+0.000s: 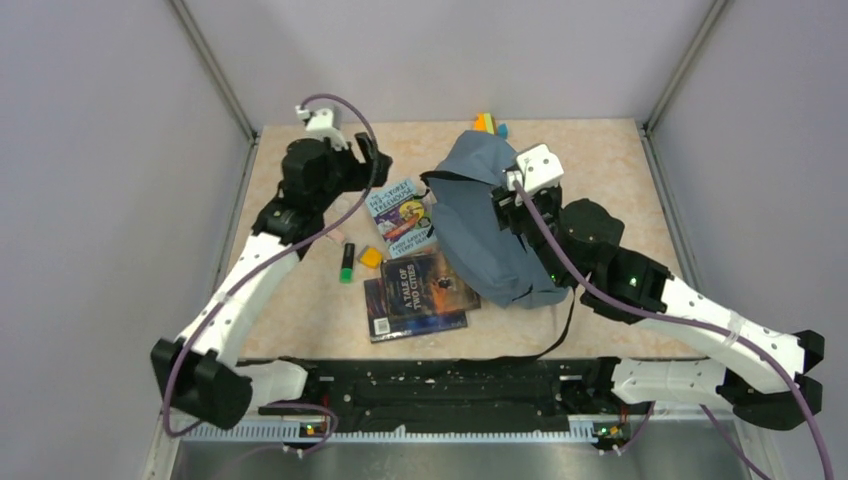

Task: Pack the student bag
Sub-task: Unzip the student bag at the center of the board.

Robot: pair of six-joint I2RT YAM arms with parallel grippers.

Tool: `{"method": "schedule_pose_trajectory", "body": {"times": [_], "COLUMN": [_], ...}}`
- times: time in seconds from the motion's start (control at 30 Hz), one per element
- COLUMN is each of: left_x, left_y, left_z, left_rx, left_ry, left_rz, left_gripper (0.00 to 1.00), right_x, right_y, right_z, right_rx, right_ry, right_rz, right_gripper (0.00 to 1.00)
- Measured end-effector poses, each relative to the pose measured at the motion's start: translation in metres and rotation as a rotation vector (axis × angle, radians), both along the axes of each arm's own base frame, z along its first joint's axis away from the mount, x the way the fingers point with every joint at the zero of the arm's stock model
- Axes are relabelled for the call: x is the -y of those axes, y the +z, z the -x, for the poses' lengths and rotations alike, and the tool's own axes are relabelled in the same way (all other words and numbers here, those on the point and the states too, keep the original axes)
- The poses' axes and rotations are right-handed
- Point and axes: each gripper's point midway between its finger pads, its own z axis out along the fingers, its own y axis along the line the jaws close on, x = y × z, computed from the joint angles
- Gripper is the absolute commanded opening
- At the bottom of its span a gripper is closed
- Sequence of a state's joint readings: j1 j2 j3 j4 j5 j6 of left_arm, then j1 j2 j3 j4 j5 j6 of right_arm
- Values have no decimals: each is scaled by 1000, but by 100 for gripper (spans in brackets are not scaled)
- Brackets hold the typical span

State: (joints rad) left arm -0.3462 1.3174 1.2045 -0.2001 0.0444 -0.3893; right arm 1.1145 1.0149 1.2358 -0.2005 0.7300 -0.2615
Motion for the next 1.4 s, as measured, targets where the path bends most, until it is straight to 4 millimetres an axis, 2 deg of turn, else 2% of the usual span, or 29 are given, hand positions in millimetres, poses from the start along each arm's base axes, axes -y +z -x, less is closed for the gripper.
{"method": "schedule_pose_trajectory", "body": {"times": [0.13,0.17,0.23,0.33,0.4,0.5,0.57,0.73,0.83,0.93,1.13,1.4], "left_x": [-13,-13,-8,4,15,29,42,70,82,87,84,110], "left_y": [73,85,96,93,78,54,46,48,55,61,71,85], "left_z": [38,46,58,67,69,77,88,112,121,120,110,119], "left_rx": [211,248,285,281,241,187,183,269,353,451,561,687], "left_ry": [-4,-22,-65,-143,-205,-296,-377,-549,-612,-617,-572,-650], "left_rz": [64,79,99,111,107,83,54,-36,-119,-207,-317,-407], "left_gripper": [85,85,85,85,85,86,86,86,86,86,87,88], "right_x": [6,6,6,4,2,-2,-4,-7,-6,-5,-3,-4], "right_y": [2,2,0,-1,-3,-5,-4,4,7,6,4,2], "right_z": [1,1,1,2,3,5,7,14,17,19,20,23], "right_rx": [0,-1,-6,-16,-25,-36,-45,-61,-70,-80,-91,-97], "right_ry": [-16,-19,-21,-12,3,29,47,94,107,110,111,129], "right_rz": [-17,-19,-21,-30,-36,-40,-42,-62,-64,-65,-72,-63], "right_gripper": [53,53,52,39,33,18,15,16,8,0,0,0]}}
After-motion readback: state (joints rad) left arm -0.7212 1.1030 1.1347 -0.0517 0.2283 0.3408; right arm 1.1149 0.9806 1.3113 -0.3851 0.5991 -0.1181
